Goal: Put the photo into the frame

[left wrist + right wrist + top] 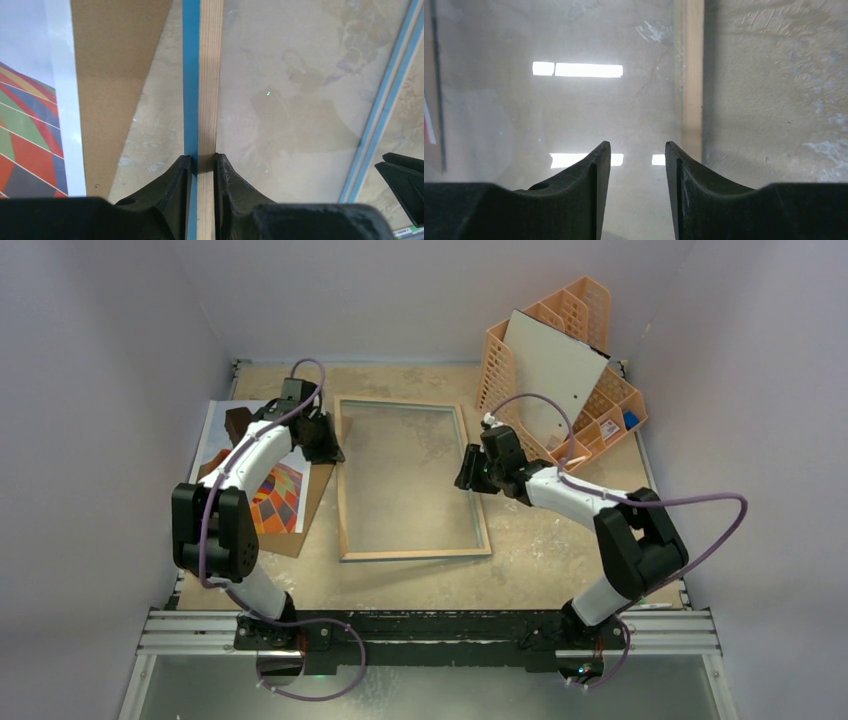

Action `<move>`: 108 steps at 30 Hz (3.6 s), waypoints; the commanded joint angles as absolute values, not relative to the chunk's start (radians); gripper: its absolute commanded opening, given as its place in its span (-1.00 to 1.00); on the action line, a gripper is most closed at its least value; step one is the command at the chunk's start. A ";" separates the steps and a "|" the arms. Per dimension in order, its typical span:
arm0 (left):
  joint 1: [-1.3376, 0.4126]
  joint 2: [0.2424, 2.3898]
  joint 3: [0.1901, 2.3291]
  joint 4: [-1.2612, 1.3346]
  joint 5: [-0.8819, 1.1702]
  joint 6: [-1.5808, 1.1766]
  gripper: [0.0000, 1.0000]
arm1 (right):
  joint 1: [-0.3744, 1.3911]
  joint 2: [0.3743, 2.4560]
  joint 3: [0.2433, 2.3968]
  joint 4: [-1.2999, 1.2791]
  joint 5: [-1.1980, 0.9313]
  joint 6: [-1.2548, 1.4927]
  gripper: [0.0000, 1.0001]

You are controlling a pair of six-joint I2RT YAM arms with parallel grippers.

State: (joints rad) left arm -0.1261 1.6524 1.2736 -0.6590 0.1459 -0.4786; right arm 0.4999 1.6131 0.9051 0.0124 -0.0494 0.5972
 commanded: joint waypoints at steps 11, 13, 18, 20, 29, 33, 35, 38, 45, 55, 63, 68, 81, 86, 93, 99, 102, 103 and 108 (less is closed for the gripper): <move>-0.152 1.591 1.324 -0.661 0.042 -0.518 -1.00 | 0.583 1.646 1.013 0.129 -0.247 0.604 0.03; -0.152 1.592 1.326 -0.678 -0.009 -0.517 -1.00 | 0.610 1.690 1.047 0.134 -0.260 0.603 0.03; -0.149 1.591 1.332 -0.724 -0.130 -0.498 -1.00 | 0.683 1.815 1.163 0.155 -0.288 0.612 0.01; -0.147 1.586 1.331 -0.736 -0.160 -0.493 -1.00 | 0.704 1.864 1.222 0.156 -0.291 0.618 0.01; -0.104 1.558 1.327 -0.746 -0.183 -0.465 -1.00 | 0.768 2.033 1.410 0.173 -0.317 0.639 -0.02; -0.066 1.570 1.309 -0.738 -0.173 -0.449 -1.00 | 0.776 2.040 1.444 0.142 -0.268 0.620 -0.01; -0.042 1.581 1.295 -0.732 -0.169 -0.444 -1.00 | 0.775 2.031 1.458 0.125 -0.243 0.613 0.01; -0.007 1.592 1.255 -0.710 -0.165 -0.440 -1.00 | 0.775 2.013 1.478 0.087 -0.219 0.608 0.02; 0.041 1.638 1.176 -0.656 -0.164 -0.428 -1.00 | 0.776 1.983 1.472 0.063 -0.112 0.626 0.08; 0.051 1.777 1.129 -0.598 -0.137 -0.466 -0.75 | 0.770 1.989 1.478 0.023 -0.062 0.598 0.10; 0.052 1.815 1.092 -0.583 -0.125 -0.476 -0.17 | 0.770 1.992 1.474 0.015 -0.077 0.597 0.10; 0.052 1.840 1.076 -0.574 -0.128 -0.485 -0.45 | 0.772 1.994 1.476 0.012 -0.090 0.597 0.09; 0.051 1.666 1.247 -0.702 -0.103 -0.448 -1.00 | 0.776 2.062 1.523 0.131 -0.294 0.640 0.09; 0.052 1.625 1.281 -0.750 -0.111 -0.422 -1.00 | 0.793 2.133 1.583 0.178 -0.362 0.675 0.09; 0.051 1.574 1.286 -0.766 -0.069 -0.403 -1.00 | 0.825 2.249 1.679 0.199 -0.381 0.703 0.07; 0.051 1.540 1.299 -0.752 0.032 -0.383 -1.00 | 0.846 2.299 1.710 0.191 -0.375 0.692 0.07; 0.051 1.523 1.303 -0.734 0.055 -0.382 -1.00 | 0.851 2.308 1.708 0.195 -0.380 0.689 0.07; 0.051 1.519 1.305 -0.731 0.055 -0.383 -1.00 | 0.853 2.306 1.707 0.198 -0.379 0.688 0.07; 0.052 1.508 1.318 -0.720 0.108 -0.384 -1.00 | 0.854 2.310 1.736 0.189 -0.363 0.685 0.08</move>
